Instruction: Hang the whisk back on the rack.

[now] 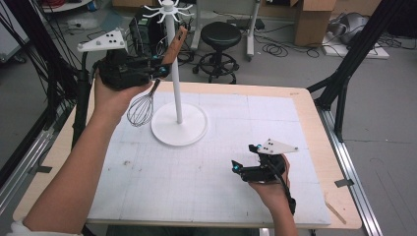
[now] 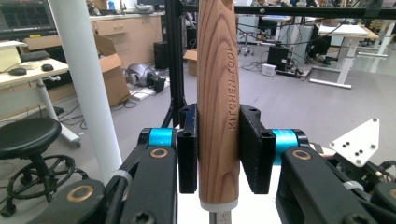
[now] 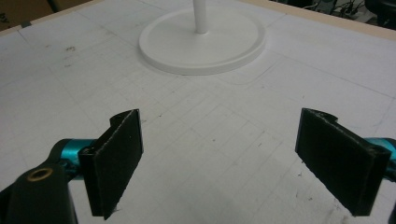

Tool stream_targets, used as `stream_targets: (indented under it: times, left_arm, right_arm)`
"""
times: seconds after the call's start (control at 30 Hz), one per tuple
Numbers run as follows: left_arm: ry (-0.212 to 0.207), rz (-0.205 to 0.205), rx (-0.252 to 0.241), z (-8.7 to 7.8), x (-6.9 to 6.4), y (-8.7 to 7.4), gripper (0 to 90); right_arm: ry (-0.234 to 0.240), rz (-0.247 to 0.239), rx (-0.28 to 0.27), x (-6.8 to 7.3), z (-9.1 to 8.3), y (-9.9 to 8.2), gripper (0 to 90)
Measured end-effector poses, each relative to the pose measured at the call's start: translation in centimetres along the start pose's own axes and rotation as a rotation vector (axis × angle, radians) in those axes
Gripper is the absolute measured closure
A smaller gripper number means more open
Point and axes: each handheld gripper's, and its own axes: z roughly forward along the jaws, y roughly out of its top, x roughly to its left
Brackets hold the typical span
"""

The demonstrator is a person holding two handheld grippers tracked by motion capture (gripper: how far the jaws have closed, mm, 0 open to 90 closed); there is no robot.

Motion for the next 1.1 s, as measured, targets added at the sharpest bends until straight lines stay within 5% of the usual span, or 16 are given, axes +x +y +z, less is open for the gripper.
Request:
stream_targets:
  times: [0.9, 1.1]
  left_arm:
    - [0.081, 0.011, 0.025, 0.3, 1.5, 1.5, 70.6]
    - [0.107, 0.042, 0.046, 0.3, 1.3, 1.6, 70.7]
  right_arm:
    - [-0.003, 0.009, -0.001, -0.3, -0.1, -0.2, 13.7]
    - [0.001, 0.009, 0.002, -0.3, -0.1, -0.2, 13.7]
